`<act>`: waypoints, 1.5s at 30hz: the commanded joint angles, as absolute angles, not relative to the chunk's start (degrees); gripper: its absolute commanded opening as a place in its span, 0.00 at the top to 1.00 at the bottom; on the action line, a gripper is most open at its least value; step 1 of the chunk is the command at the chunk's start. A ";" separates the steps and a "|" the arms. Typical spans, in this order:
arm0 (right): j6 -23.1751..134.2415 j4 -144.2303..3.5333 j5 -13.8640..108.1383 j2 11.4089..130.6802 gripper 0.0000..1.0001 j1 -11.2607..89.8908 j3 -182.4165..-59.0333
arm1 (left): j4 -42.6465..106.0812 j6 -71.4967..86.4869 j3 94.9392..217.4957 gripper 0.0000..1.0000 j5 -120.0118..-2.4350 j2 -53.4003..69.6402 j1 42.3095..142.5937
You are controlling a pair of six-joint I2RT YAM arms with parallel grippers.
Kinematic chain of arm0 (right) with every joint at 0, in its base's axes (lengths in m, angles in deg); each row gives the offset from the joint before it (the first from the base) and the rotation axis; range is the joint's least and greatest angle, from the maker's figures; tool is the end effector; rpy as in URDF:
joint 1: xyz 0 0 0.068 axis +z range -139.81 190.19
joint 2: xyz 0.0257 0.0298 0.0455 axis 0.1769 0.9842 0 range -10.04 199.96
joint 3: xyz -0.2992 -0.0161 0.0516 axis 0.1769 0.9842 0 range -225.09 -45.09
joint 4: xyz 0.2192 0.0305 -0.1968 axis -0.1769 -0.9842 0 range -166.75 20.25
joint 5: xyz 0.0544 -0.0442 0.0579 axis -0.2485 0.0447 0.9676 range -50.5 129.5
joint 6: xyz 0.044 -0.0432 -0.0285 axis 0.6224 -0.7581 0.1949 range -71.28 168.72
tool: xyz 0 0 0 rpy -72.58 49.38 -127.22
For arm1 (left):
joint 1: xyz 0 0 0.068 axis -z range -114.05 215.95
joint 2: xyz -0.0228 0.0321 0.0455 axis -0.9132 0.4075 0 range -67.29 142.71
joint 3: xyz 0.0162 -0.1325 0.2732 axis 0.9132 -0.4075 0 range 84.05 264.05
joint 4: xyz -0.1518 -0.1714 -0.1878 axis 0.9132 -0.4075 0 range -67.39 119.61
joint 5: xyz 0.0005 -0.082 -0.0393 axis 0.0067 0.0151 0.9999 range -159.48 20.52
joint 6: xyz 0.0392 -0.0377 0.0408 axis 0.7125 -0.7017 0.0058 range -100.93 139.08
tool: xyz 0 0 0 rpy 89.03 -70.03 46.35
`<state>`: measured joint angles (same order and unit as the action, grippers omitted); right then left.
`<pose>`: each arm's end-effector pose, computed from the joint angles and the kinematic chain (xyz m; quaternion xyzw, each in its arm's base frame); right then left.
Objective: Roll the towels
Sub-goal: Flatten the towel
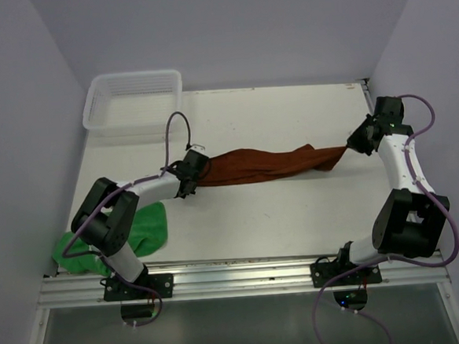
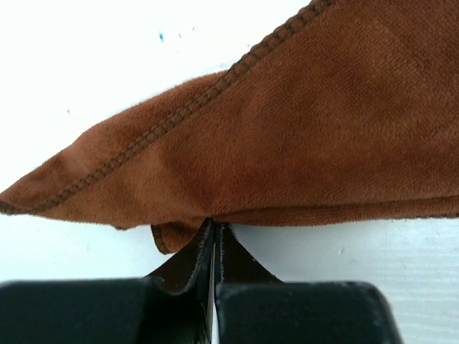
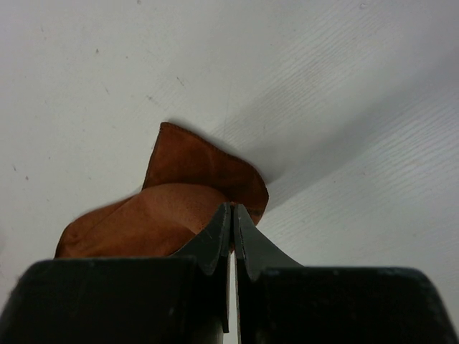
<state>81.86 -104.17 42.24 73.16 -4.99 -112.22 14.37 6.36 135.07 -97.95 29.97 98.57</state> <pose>0.3424 -0.0902 0.2882 0.3777 0.8618 0.0750 0.3303 0.3121 -0.1688 0.1382 0.1027 0.9358 0.1278 0.3122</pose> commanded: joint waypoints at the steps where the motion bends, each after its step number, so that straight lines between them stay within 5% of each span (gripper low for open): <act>1: 81.24 -104.73 43.27 70.91 1.00 -5.46 -113.65 | 10.73 4.40 137.83 1.00 -98.05 25.45 98.03; 13: 84.57 -108.60 44.06 71.17 1.00 -5.46 -120.92 | 0.26 7.12 148.90 1.00 -104.02 9.18 96.10; 30: 88.36 -116.32 49.25 84.26 1.00 -5.46 -149.32 | -2.46 15.47 173.34 1.00 -99.19 19.37 84.06; 38: 87.13 -116.69 50.66 83.83 1.00 -5.46 -151.79 | -2.64 15.73 168.61 1.00 -102.43 15.86 83.53; 45: 85.20 -115.38 50.57 76.37 1.00 -5.46 -140.91 | -3.17 14.60 159.39 1.00 -100.60 9.80 83.44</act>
